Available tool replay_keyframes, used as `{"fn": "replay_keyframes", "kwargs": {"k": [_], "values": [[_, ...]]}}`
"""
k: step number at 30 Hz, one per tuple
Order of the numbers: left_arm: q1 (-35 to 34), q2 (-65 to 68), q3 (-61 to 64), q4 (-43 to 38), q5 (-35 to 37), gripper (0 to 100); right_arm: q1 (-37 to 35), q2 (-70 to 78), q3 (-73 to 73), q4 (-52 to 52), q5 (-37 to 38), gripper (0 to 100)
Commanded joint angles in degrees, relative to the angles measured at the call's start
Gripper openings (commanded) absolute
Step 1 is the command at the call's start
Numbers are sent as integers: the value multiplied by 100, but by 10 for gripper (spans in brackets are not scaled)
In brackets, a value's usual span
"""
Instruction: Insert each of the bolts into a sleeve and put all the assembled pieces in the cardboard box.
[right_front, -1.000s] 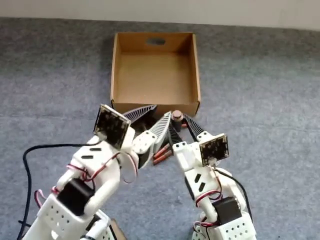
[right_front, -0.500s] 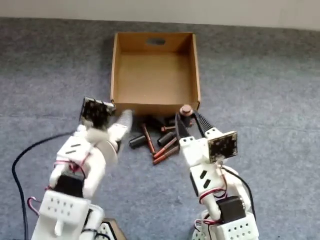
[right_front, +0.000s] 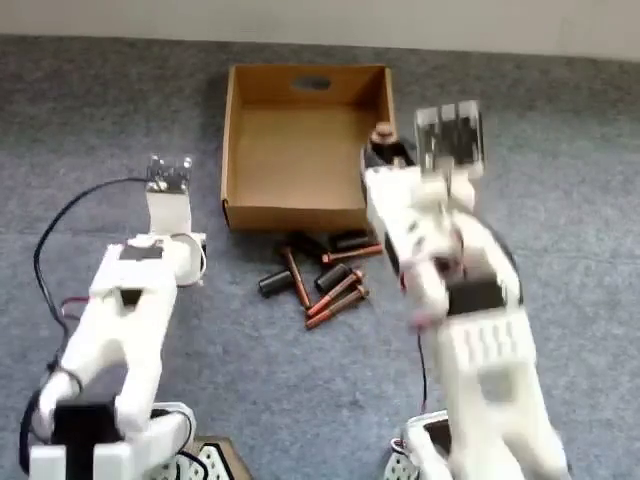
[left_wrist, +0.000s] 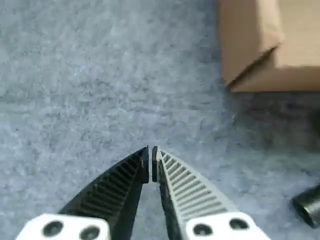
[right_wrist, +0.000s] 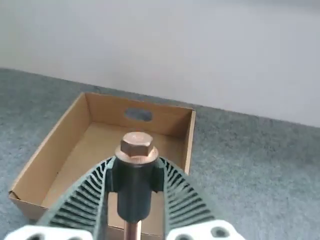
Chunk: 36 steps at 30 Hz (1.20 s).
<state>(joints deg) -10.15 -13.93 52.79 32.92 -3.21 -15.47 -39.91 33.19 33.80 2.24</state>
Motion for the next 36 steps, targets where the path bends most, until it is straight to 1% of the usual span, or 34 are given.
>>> {"fn": "replay_keyframes", "kwargs": {"k": [1, 4, 7, 13, 17, 36], "values": [[-110, 514, -418, -70, 0, 42, 145, 1684, -1587, 242, -53, 6], [154, 655, -400, -62, 0, 42, 154, 2800, -2413, 295, -53, 6], [207, 637, -356, -62, -9, 42, 145, 3732, -3011, 295, -62, 6], [233, 637, -338, -62, -9, 42, 119, 4963, -3741, 286, -62, 6], [233, 646, -338, -70, -9, 42, 145, 5341, -3978, 286, -62, 6], [242, 646, -338, -70, -9, 42, 154, 6677, -4075, 84, -62, 6]]}}
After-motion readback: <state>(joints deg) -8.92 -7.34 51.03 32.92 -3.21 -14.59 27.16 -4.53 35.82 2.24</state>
